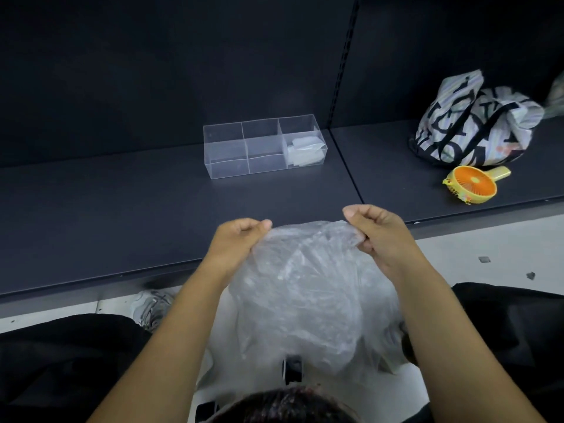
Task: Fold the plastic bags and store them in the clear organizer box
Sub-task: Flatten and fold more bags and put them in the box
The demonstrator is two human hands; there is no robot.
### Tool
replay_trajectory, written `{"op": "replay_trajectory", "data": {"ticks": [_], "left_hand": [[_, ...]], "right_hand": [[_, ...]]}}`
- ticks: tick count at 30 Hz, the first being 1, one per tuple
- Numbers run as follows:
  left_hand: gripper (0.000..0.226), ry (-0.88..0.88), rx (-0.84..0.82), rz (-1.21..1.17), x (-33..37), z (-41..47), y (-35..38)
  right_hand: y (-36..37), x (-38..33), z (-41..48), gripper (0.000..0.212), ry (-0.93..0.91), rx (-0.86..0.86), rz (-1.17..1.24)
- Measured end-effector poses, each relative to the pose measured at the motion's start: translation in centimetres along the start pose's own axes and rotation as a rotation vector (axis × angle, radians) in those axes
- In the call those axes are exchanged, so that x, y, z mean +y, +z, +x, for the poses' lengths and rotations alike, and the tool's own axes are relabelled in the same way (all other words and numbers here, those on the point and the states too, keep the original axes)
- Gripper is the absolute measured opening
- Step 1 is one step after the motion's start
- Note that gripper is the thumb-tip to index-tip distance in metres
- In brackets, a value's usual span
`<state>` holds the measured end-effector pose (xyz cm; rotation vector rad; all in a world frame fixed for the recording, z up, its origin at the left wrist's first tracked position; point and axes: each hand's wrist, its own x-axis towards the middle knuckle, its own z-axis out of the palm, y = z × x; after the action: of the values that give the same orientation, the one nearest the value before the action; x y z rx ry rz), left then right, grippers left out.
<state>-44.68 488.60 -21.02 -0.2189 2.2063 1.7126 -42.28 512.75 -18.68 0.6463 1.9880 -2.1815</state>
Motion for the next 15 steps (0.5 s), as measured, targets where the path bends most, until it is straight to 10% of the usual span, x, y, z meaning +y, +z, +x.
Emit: {"op": "replay_trajectory", "data": {"ticks": [4,10,15], "left_hand": [[0.033,0.231,0.382,0.217,0.0,0.3,0.2],[0.073,0.359,-0.011,0.378,0.8,-0.8,4.3],[0.008,0.284,0.149,0.312,-2.0,-0.3,5.6]], "right_hand": [[-0.7,-0.3,0.1,0.013,-0.015,-0.169,-0.052],[0.2,0.0,0.0,0.014,0.007,-0.103,0.198],[0.0,-0.3,0.0,0.024,0.066,-0.209,0.408]]}}
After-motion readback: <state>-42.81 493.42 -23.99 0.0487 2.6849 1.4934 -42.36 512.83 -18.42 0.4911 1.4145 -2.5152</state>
